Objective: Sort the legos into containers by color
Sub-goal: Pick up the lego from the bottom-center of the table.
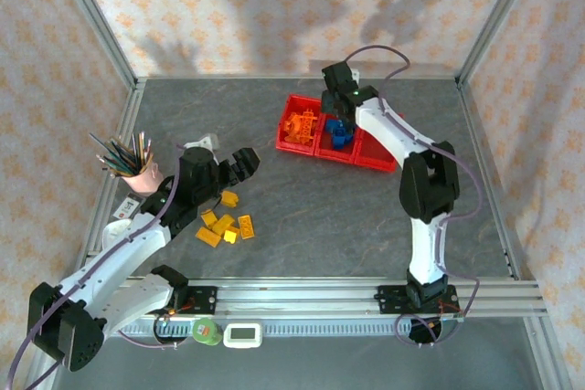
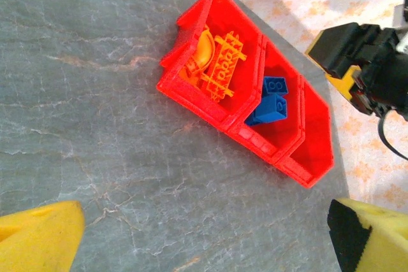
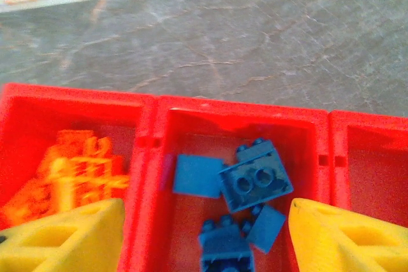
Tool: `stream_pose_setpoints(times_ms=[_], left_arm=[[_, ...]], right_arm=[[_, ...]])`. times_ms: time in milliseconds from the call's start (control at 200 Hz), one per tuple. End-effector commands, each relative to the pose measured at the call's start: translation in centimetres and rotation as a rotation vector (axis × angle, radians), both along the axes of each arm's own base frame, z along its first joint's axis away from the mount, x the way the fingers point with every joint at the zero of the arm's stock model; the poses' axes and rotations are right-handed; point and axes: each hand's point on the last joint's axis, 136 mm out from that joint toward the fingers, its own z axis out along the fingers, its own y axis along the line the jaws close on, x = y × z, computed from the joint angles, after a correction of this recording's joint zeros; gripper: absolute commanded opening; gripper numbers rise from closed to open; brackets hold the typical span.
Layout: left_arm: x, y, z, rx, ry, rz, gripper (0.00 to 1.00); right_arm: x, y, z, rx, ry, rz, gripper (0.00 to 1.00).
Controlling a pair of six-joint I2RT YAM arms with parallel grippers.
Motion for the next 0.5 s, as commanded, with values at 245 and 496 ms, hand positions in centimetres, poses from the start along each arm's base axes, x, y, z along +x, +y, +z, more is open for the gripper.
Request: stream_pose_setpoints(times_ms=[245, 496], left_arm=[[-2.0, 3.6, 1.2, 0.058, -0.027, 0.121, 0.99], [-4.5, 5.5, -0.7, 0.05, 0.02, 0.182, 0.99]], right_arm=[[-9.4, 8.6, 2.5, 0.093, -0.025, 0.254, 0.75], [-16.2, 14.8, -0.6, 0.126, 0.059, 0.407, 0.79]])
